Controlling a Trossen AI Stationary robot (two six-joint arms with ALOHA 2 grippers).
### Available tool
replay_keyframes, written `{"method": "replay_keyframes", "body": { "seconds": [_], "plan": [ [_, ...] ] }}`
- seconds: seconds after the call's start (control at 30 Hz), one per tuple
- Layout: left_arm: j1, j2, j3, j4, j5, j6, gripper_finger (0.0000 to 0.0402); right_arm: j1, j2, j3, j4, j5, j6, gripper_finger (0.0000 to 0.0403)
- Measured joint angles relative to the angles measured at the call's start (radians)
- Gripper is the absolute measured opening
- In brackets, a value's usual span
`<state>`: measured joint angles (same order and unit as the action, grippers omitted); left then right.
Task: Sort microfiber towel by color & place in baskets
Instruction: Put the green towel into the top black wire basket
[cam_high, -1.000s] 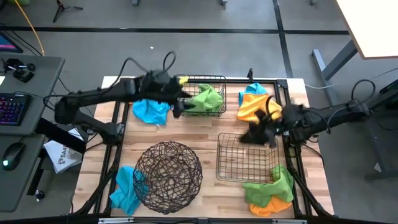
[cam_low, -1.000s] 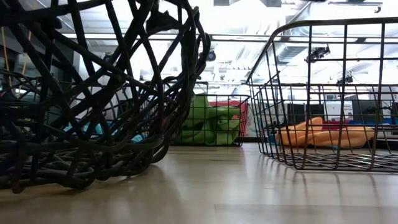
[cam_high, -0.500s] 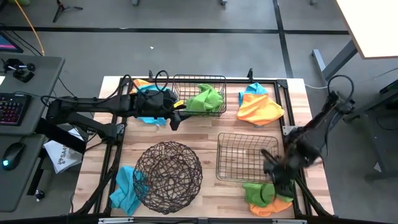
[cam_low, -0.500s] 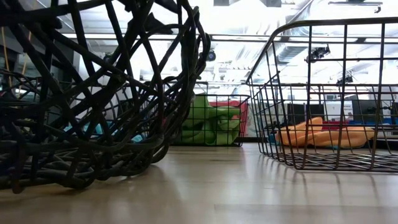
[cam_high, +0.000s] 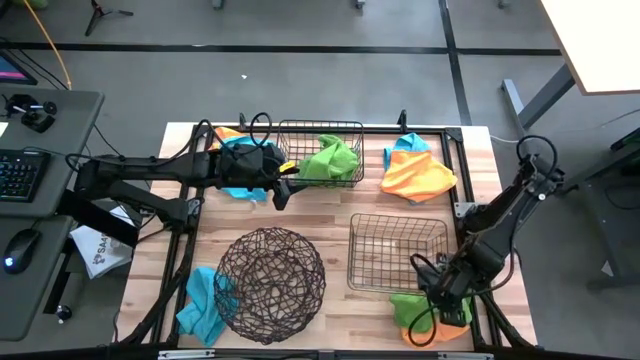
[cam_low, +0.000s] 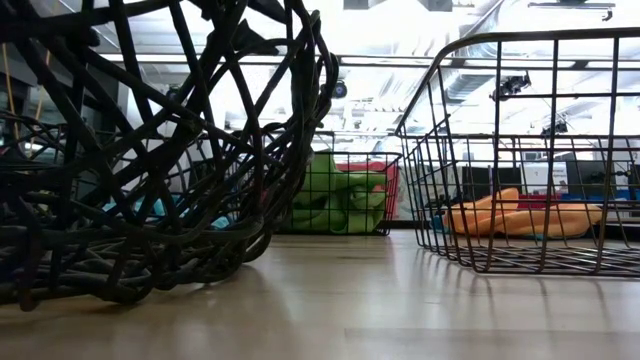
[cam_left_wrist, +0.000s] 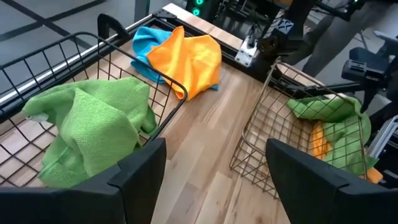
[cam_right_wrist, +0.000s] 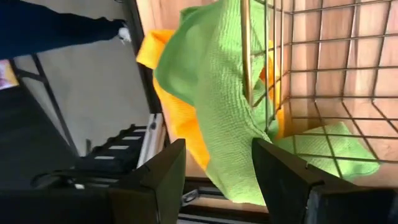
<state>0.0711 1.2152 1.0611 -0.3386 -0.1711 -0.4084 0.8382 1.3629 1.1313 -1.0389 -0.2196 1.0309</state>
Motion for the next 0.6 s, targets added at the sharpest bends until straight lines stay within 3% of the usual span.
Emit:
{"method": "replay_keyframes", "body": {
  "seconds": [0.2, 0.33, 0.6],
  "plan": [
    [-0.001, 0.0, 0.0, 0.0, 0.009, 0.0, 0.0262, -0.008, 0.0, 0.045, -0.007, -0.02, 0.005, 0.0181],
    [-0.001, 0.0, 0.0, 0.0, 0.009, 0.0, 0.0262, -0.006, -0.002, 0.089, -0.069, 0.051, -0.031, 0.0181],
    [-0.001, 0.0, 0.0, 0.0, 0.011, 0.001, 0.0262, -0.006, 0.017, 0.058, -0.089, 0.058, -0.146, 0.0181]
  ]
}}
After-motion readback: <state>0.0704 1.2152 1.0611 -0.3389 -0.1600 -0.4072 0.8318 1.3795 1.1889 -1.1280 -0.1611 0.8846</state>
